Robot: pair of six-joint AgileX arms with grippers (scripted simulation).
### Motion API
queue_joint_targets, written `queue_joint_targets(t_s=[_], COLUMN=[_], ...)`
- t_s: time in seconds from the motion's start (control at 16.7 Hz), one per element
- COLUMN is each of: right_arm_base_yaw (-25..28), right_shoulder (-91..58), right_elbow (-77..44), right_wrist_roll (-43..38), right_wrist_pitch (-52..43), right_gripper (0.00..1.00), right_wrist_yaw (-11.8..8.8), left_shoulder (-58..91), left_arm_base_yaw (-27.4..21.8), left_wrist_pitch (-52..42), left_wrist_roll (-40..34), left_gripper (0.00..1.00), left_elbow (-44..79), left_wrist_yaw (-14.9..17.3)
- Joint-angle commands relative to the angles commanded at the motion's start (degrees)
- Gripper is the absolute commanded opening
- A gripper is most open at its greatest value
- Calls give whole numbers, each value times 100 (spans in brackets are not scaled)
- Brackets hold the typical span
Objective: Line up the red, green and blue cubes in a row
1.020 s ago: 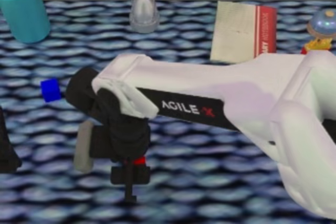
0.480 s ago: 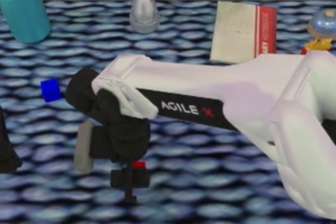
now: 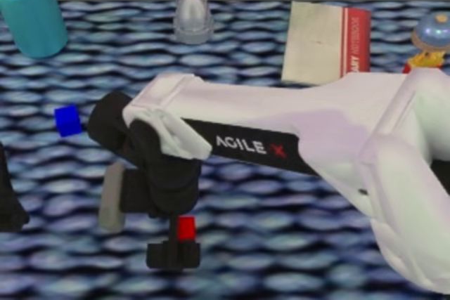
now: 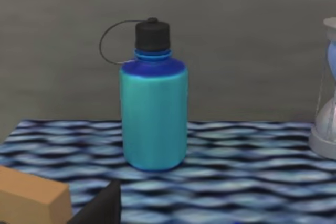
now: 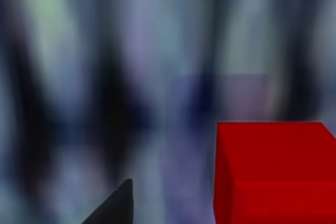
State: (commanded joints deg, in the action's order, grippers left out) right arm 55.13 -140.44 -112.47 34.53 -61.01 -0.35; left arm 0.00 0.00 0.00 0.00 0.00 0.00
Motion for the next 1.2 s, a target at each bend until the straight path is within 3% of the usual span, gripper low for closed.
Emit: queue_joint_targets(t_s=[0.36,0.78,1.2], right_arm_base_yaw=[4,30,-71], right_shoulder=[17,290,454], right_elbow=[-100,-1050,-916], right_wrist_roll=[11,19,-14], right_wrist_pitch=[-98,-1346,-1231], right_gripper=[100,100,100], right_wrist_yaw=[2,-4,-19], left_shoulder=[0,0,150], left_arm_base_yaw=[0,0,-31], left_wrist_pitch=[0,0,-93], left_wrist_roll=[0,0,-32], left_gripper=[100,100,100], left_elbow=[0,0,153], left_wrist_yaw=[0,0,5])
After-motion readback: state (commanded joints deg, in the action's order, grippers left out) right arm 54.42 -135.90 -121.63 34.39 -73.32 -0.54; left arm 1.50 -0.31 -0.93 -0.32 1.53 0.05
